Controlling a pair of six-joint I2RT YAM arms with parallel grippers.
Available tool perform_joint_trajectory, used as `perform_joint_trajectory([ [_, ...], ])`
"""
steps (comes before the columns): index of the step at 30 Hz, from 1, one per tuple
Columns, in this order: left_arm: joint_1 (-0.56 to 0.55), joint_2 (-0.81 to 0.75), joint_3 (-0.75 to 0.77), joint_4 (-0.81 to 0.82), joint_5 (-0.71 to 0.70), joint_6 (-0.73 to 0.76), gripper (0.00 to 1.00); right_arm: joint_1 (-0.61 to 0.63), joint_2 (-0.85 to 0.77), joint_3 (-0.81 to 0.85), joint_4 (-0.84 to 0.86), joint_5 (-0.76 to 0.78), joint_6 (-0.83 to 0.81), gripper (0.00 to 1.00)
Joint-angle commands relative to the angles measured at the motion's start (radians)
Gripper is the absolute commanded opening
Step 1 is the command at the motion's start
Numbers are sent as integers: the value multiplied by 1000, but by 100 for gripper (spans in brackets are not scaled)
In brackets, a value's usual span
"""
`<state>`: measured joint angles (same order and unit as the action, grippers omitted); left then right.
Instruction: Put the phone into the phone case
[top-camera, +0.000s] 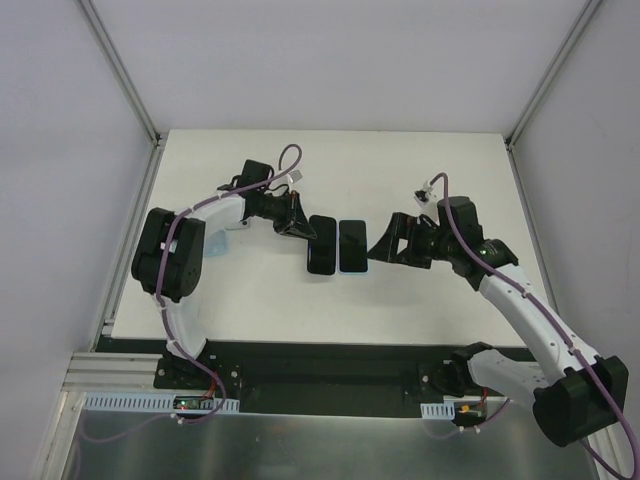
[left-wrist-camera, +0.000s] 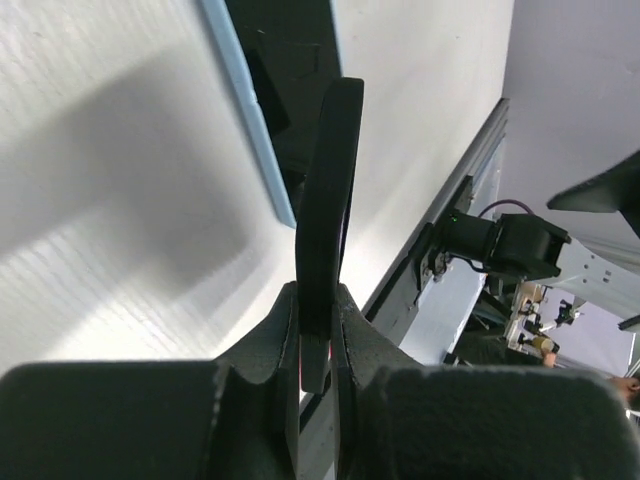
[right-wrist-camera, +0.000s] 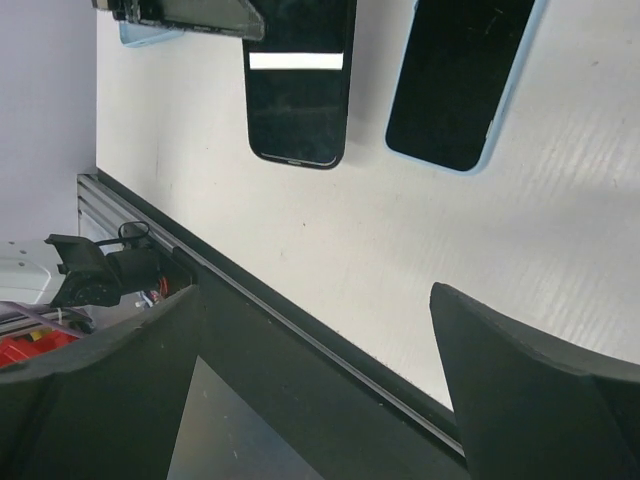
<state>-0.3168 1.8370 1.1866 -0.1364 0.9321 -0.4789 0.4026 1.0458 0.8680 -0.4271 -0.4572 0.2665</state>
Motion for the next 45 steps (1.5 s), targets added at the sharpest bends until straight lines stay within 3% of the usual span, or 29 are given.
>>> perform_joint_trajectory([
  [1,22,70,110,-115,16,102,0,-13,-46,43,-67,32,-47,96],
  [18,41,284,240,-123,1,105,0,-22,-50,51,-87,46,-66,96],
  [41,67,292,199,-6,-122,-47,0,-24,-43,55,-91,66,-73,96],
  [43,68,281,188,-6,-145,-44,6,-24,-44,57,-93,68,-75,96],
  [45,71,259,173,-6,-159,-43,20,-24,-46,57,-94,68,-76,96],
])
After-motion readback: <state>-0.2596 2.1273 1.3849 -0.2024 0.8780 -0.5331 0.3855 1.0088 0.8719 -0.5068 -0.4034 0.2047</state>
